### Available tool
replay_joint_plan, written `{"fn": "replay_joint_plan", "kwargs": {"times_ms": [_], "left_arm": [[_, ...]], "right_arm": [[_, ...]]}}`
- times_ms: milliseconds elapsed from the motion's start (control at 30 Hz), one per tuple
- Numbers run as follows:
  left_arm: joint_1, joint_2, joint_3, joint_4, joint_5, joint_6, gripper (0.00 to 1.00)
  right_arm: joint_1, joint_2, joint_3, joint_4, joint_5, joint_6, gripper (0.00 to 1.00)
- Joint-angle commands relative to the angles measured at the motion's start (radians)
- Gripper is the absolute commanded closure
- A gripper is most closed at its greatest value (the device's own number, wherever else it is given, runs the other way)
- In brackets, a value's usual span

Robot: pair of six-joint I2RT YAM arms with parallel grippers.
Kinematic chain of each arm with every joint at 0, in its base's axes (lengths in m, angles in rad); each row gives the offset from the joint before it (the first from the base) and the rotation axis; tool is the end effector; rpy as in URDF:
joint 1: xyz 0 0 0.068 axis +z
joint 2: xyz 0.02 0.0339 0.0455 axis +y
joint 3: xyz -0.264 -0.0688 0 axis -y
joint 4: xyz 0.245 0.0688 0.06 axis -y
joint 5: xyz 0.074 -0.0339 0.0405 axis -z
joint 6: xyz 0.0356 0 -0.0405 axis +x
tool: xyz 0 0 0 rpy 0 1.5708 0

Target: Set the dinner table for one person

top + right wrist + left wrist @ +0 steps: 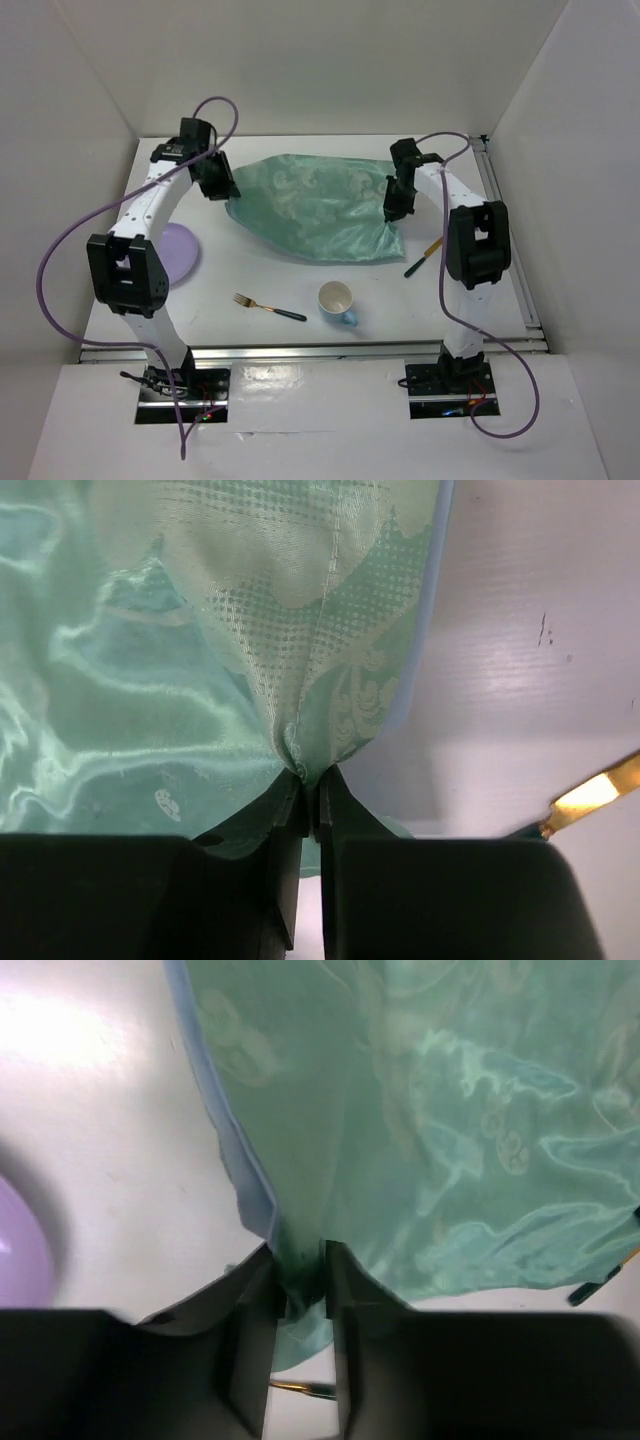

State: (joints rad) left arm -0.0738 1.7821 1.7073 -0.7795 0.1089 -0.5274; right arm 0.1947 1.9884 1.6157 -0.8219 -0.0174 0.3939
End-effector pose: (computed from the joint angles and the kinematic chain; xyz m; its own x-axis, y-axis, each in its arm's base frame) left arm 0.3946 -0.0331 0.3307 -0.7226 -0.4482 -0.5263 -0.2537 0.8801 -0.4014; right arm 0.4094 0.0814 0.2196 -0.9193 0.2098 -0.3330 0.1658 0.9738 0.1559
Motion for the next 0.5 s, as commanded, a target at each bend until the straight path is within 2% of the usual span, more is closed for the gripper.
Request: {"fn": "replay_joint_plan", "kwargs": {"times_ms": [0,33,67,100,133,167,200,267,367,433,467], "left_arm": [[-0.038,-0.001,-0.078,-0.03,-0.032,-0.023,0.56],[-0.052,0.008,-0.078,-0.05,-0.078,-0.023,0.42],[-0.064,0.008,-0.078,-0.066,-0.104,-0.023,0.28],[-0.064,0.02,-0.078,-0.079,-0.129,-0.035,0.07],[-0.064,0.02,-0.078,-0.09,-0.167,-0.045,0.02],[-0.064,0.029,-0.087,-0.102,-0.185,-0.045,0.01],[-0.064,0.03,-0.087,-0.102,-0.225,-0.071,0.04],[-0.064,0.03,-0.122,-0.115,-0.257,-0.095,0.15],[-0.064,0.016,-0.199,-0.124,-0.308,-0.15,0.39],[-0.064,-0.003,-0.256,-0.124,-0.336,-0.183,0.41],[-0.04,-0.015,-0.312,-0.112,-0.336,-0.204,0.34]], "right_arm": [[-0.014,0.068,0.033,-0.035,0.039,-0.017,0.86],[-0.014,0.081,0.044,-0.036,0.052,-0.017,0.81],[-0.014,0.093,0.064,-0.045,0.063,-0.017,0.63],[-0.014,0.093,0.064,-0.045,0.063,-0.017,0.5],[-0.014,0.093,0.073,-0.045,0.063,-0.017,0.39],[-0.014,0.083,0.073,-0.034,0.074,-0.004,0.3],[-0.014,0.067,0.073,-0.025,0.074,0.005,0.22],[-0.023,0.023,0.027,-0.004,0.086,0.02,0.22],[-0.034,-0.045,-0.063,0.064,0.097,0.03,0.22],[-0.034,-0.115,-0.17,0.098,0.06,0.03,0.23],[-0.043,-0.132,-0.203,0.124,0.045,0.03,0.24]]}}
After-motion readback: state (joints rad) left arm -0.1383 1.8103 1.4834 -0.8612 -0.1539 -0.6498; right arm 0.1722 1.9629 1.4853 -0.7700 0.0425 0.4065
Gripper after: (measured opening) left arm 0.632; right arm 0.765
